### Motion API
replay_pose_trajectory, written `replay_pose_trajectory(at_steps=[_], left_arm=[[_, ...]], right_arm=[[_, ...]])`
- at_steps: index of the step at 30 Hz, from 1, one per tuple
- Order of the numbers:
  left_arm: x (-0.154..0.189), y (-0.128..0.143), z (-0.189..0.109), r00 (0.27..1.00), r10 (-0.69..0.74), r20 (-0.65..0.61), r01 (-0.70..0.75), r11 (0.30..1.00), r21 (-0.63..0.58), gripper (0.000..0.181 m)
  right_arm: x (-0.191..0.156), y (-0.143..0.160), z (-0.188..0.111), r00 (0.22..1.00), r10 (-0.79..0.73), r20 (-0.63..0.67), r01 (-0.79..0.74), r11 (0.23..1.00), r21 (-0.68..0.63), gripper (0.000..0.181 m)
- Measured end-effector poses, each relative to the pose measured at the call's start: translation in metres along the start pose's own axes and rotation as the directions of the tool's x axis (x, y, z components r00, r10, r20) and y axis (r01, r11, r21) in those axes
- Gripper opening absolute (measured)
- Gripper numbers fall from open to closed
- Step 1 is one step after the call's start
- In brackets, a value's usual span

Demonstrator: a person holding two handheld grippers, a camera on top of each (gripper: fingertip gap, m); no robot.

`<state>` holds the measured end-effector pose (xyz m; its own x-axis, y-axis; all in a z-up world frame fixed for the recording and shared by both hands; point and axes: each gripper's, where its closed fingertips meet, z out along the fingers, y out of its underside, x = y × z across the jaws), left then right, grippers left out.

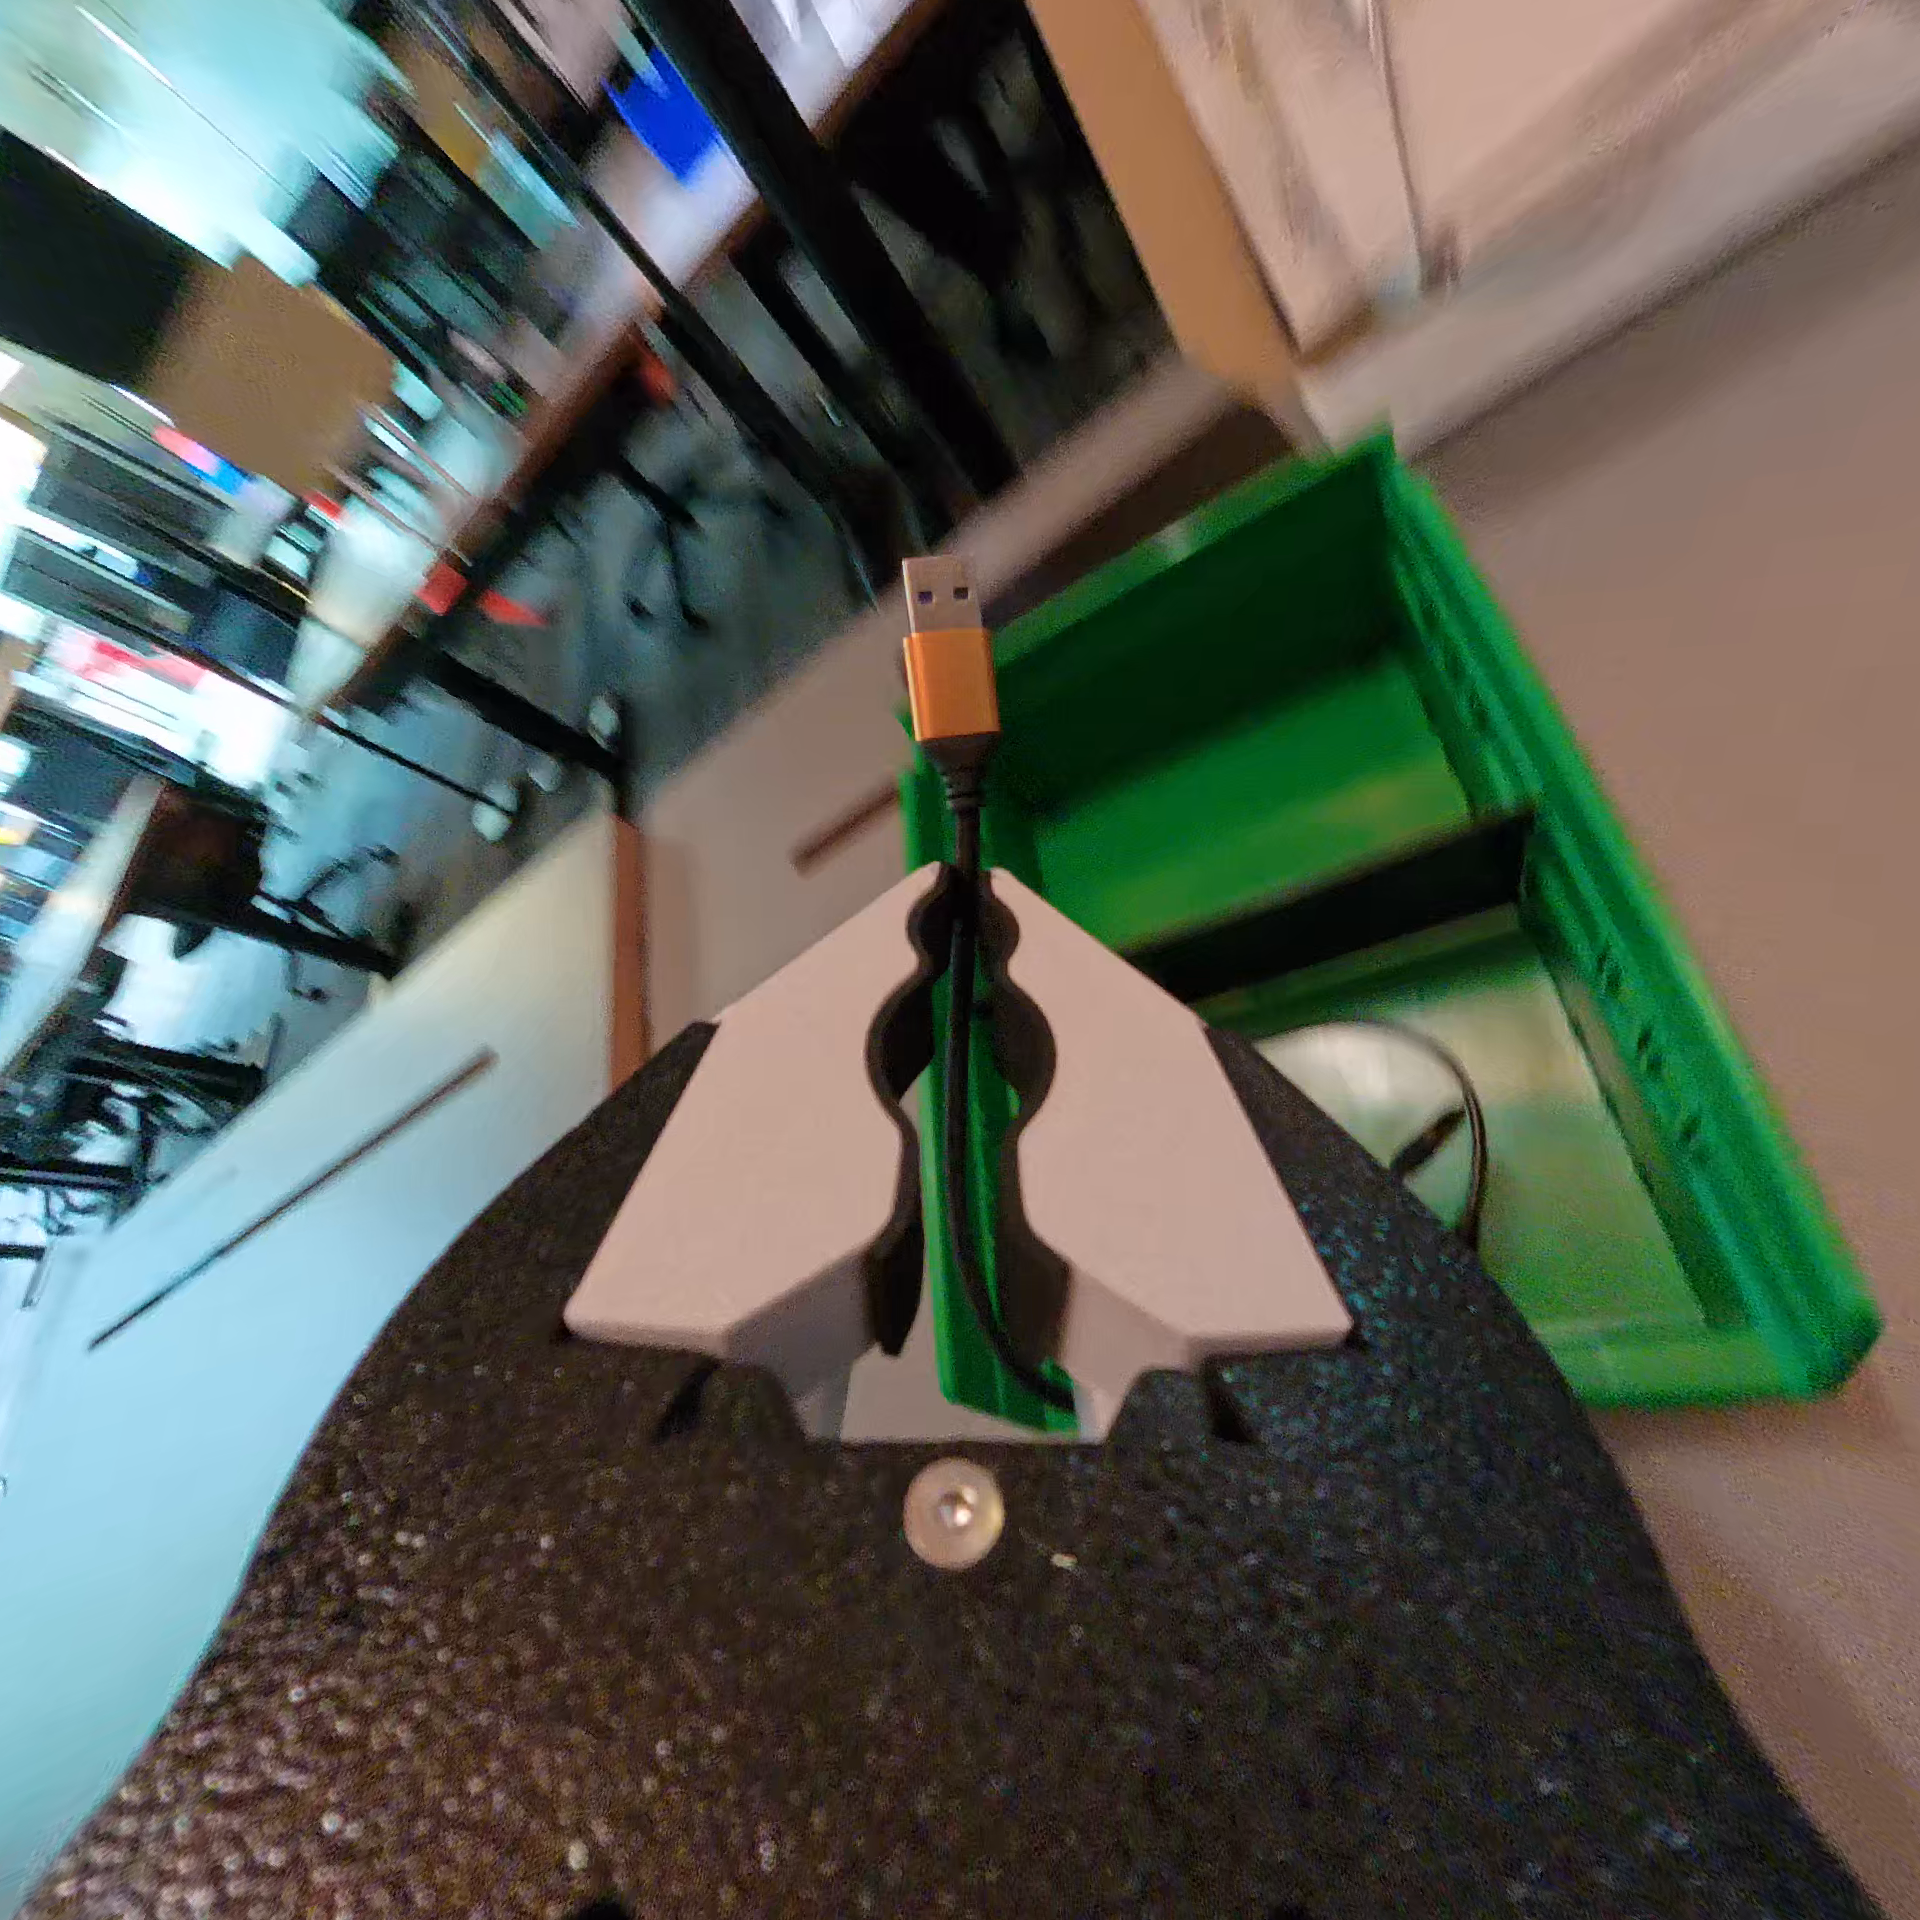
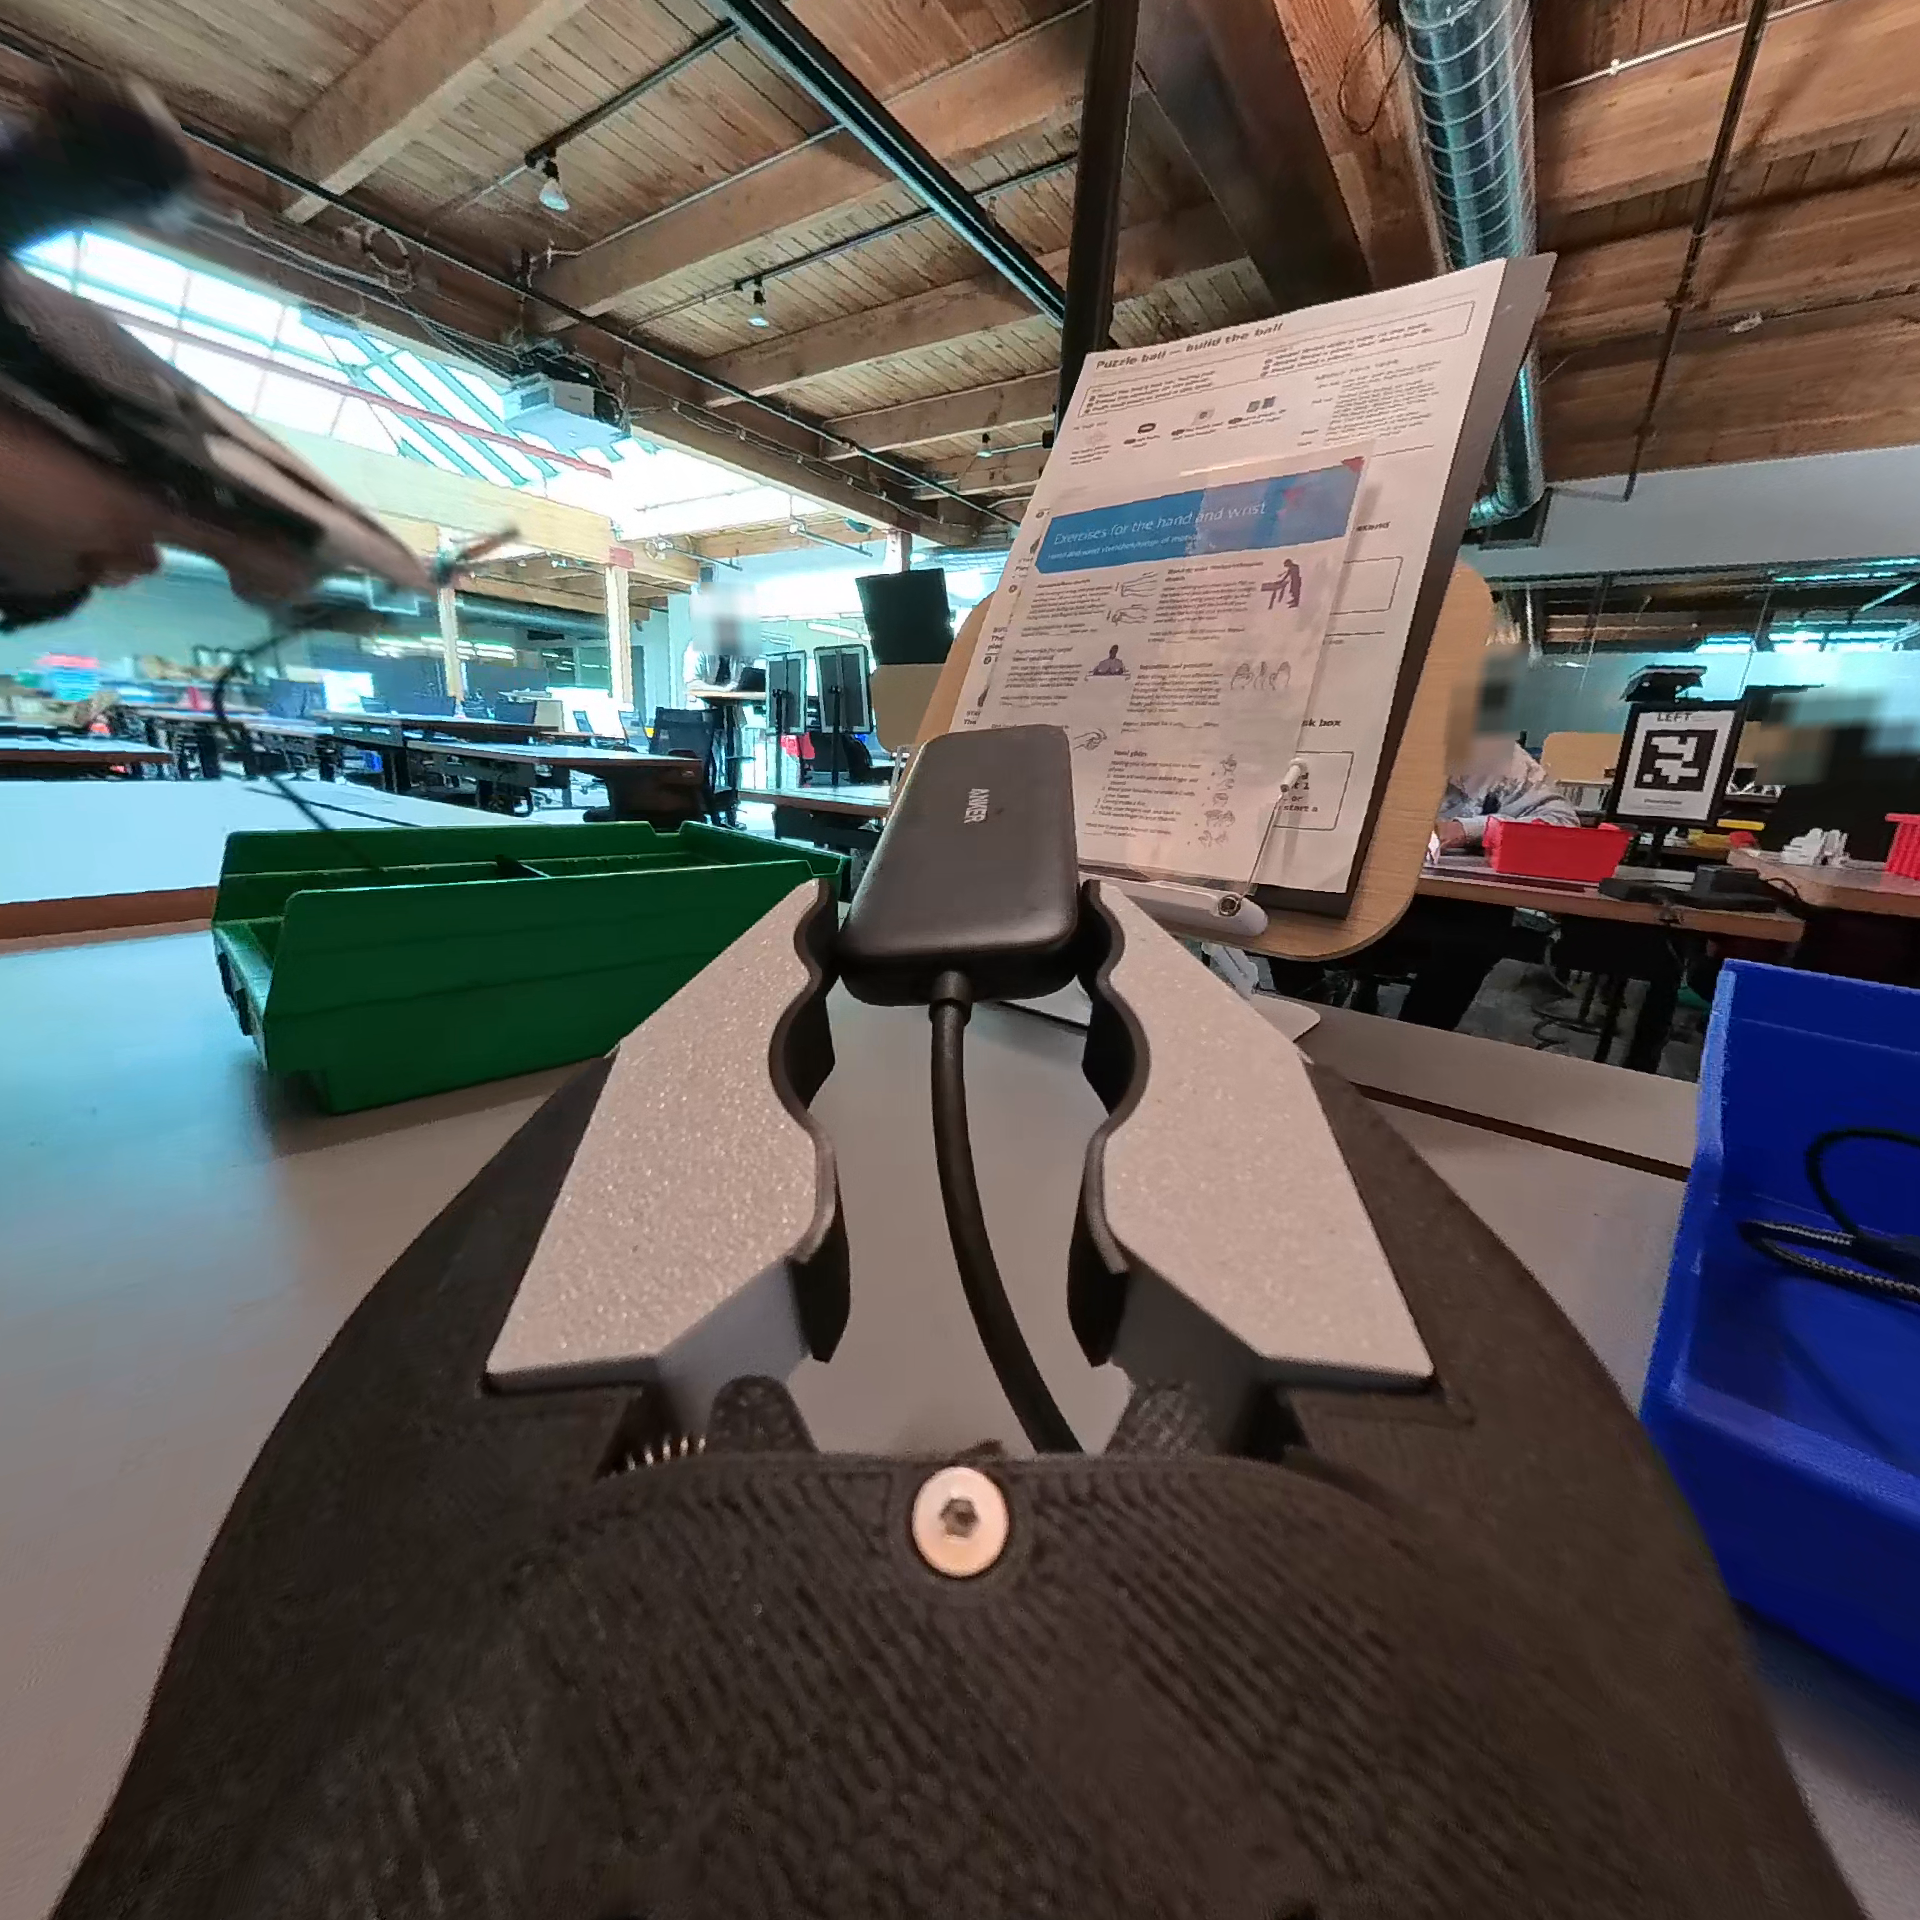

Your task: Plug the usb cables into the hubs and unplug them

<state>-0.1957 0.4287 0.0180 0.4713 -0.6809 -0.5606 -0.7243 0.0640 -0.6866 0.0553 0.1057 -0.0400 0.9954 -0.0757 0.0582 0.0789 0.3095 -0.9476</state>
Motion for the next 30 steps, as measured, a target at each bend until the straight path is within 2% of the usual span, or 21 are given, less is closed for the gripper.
replay_pose_trajectory(at_steps=[1, 3, 5, 7, 9, 11, 13, 14, 16, 18, 21, 23, 25, 27, 30], left_arm=[[-0.010, -0.022, -0.015, 0.999, -0.018, 0.050, 0.014, 0.997, 0.081, 0.001], [-0.014, -0.067, -0.047, 0.994, -0.035, 0.105, 0.007, 0.967, 0.253, 0.000], [0.003, -0.108, -0.080, 0.995, -0.034, 0.096, -0.009, 0.909, 0.417, 0.001], [0.039, -0.141, -0.106, 0.998, 0.010, 0.061, -0.042, 0.832, 0.553, 0.001], [0.089, -0.156, -0.115, 0.997, 0.069, 0.027, -0.071, 0.776, 0.626, 0.000], [0.145, -0.155, -0.108, 0.988, 0.154, 0.023, -0.133, 0.754, 0.644, 0.000], [0.195, -0.141, -0.083, 0.956, 0.290, 0.045, -0.257, 0.753, 0.606, 0.000], [0.214, -0.134, -0.069, 0.942, 0.334, 0.018, -0.282, 0.763, 0.581, 0.000], [0.243, -0.127, -0.044, 0.931, 0.351, -0.103, -0.242, 0.802, 0.545, 0.000], [0.253, -0.125, -0.016, 0.925, 0.334, -0.183, -0.213, 0.852, 0.478, 0.000], [0.224, -0.142, 0.015, 0.967, 0.233, -0.104, -0.164, 0.880, 0.446, 0.001], [0.198, -0.161, 0.012, 0.990, 0.134, -0.039, -0.097, 0.865, 0.491, 0.000], [0.188, -0.174, -0.006, 0.995, 0.100, -0.011, -0.075, 0.810, 0.582, 0.001], [0.217, -0.170, -0.022, 0.974, 0.213, -0.074, -0.114, 0.749, 0.653, 0.001], [0.279, -0.128, -0.034, 0.871, 0.476, -0.123, -0.274, 0.679, 0.681, 0.001]], right_arm=[[0.000, 0.000, 0.000, 1.000, -0.001, -0.002, 0.001, 1.000, 0.002, 0.046], [0.001, -0.001, 0.000, 1.000, 0.000, -0.005, 0.000, 1.000, 0.005, 0.046], [0.003, -0.003, -0.001, 1.000, 0.008, -0.015, -0.008, 1.000, 0.014, 0.046], [0.010, -0.006, -0.003, 0.999, 0.014, -0.045, -0.013, 0.999, 0.032, 0.046], [0.019, -0.011, -0.007, 0.996, 0.022, -0.092, -0.017, 0.999, 0.051, 0.046], [0.027, -0.014, -0.011, 0.992, 0.038, -0.117, -0.030, 0.997, 0.066, 0.046], [0.034, -0.014, -0.014, 0.990, 0.053, -0.131, -0.044, 0.997, 0.069, 0.046], [0.037, -0.014, -0.015, 0.989, 0.060, -0.138, -0.051, 0.996, 0.069, 0.046], [0.041, -0.014, -0.017, 0.987, 0.075, -0.143, -0.065, 0.995, 0.074, 0.046], [0.041, -0.013, -0.017, 0.987, 0.081, -0.138, -0.072, 0.995, 0.073, 0.046], [0.038, -0.012, -0.015, 0.990, 0.071, -0.122, -0.064, 0.996, 0.065, 0.046], [0.035, -0.012, -0.015, 0.992, 0.052, -0.116, -0.046, 0.997, 0.058, 0.046], [0.034, -0.011, -0.014, 0.993, 0.041, -0.110, -0.036, 0.998, 0.051, 0.046], [0.033, -0.010, -0.013, 0.993, 0.045, -0.106, -0.040, 0.998, 0.050, 0.046], [0.034, -0.010, -0.013, 0.993, 0.049, -0.105, -0.044, 0.998, 0.051, 0.046]])
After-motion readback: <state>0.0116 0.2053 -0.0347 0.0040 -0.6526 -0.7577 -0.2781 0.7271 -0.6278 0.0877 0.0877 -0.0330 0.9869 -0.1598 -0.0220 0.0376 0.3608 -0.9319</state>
